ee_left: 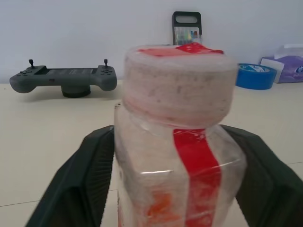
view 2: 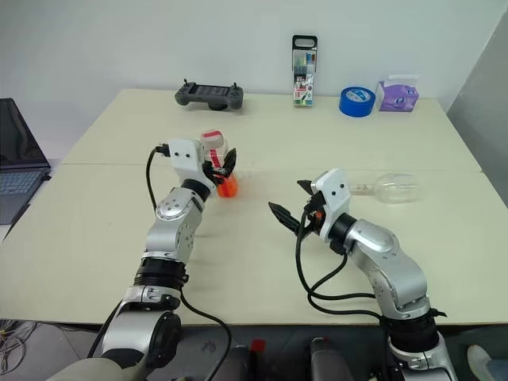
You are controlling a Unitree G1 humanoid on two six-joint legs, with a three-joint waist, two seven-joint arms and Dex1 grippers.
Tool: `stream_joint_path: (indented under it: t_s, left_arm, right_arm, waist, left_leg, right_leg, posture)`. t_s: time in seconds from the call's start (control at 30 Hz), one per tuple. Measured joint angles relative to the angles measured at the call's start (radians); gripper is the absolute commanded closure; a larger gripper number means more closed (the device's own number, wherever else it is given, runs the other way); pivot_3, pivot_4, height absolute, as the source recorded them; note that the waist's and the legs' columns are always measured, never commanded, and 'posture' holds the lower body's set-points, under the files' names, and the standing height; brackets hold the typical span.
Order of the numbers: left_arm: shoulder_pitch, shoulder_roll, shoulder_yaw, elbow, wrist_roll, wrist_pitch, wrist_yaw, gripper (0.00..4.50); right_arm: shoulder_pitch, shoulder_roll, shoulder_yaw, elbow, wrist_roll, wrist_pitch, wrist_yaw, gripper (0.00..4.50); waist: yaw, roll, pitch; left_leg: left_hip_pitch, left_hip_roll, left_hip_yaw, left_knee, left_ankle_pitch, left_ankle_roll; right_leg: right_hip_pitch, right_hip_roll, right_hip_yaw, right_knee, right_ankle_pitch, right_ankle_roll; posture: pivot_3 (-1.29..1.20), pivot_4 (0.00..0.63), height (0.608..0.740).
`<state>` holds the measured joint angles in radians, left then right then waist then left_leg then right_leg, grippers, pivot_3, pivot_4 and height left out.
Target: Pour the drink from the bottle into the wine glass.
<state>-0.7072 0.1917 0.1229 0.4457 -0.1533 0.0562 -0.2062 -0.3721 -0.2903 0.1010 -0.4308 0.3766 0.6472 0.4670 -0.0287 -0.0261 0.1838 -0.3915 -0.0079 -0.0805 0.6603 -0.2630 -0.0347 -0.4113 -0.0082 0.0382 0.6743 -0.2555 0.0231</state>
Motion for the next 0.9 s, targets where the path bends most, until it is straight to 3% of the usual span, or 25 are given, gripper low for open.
stream_joint_path:
  t_s: [0.1,0.33,0.47,0.67,0.9]
  left_arm:
    - [0.000,0.001,0.000,0.005,0.000,0.000,-0.001,2.56]
    - [-0.021,0.027,0.004,0.060,-0.006,-0.037,-0.030,2.57]
    - [-0.055,0.059,0.027,0.080,-0.066,-0.055,-0.156,2.57]
    - [-0.090,0.110,0.005,-0.001,-0.220,0.004,-0.520,2.58]
    - [-0.013,0.113,-0.111,-0.141,-0.230,0.075,-0.662,2.58]
  right_arm:
    - [0.002,0.001,0.000,-0.001,0.000,0.003,-0.008,0.00]
    - [0.001,0.024,0.003,-0.031,0.004,0.031,-0.024,0.00]
    - [-0.082,0.030,-0.002,-0.049,0.001,0.103,-0.078,0.00]
    - [-0.347,0.004,-0.075,-0.097,0.060,0.301,-0.145,0.00]
    - [-0.394,0.017,-0.086,-0.078,0.095,0.443,-0.188,0.00]
  waist:
    - [0.000,0.000,0.000]
    - [0.000,0.000,0.000]
    - [-0.001,0.000,0.000]
    - [-0.002,0.000,0.000]
    - [-0.002,0.000,0.000]
  left_leg:
    - [0.000,0.000,0.000,0.000,0.000,0.000]
    - [0.000,0.000,0.000,0.000,0.000,0.000]
    - [-0.002,0.000,0.000,0.001,0.000,0.000]
    - [-0.008,0.000,-0.001,-0.001,0.002,-0.003]
    - [-0.008,0.000,0.000,0.000,0.002,-0.002]
  right_leg:
    - [0.000,0.000,0.000,0.000,0.000,0.000]
    - [0.000,0.001,0.000,0.001,0.000,0.000]
    - [-0.003,0.002,0.000,0.002,0.000,0.000]
    - [-0.010,0.001,-0.001,0.004,0.000,-0.001]
    - [-0.010,-0.001,0.001,0.005,0.000,-0.001]
  posture:
    - [0.00,0.150,0.740]
    - [0.00,0.150,0.740]
    - [0.00,0.150,0.740]
    - [0.00,0.150,0.740]
    - [0.00,0.150,0.740]
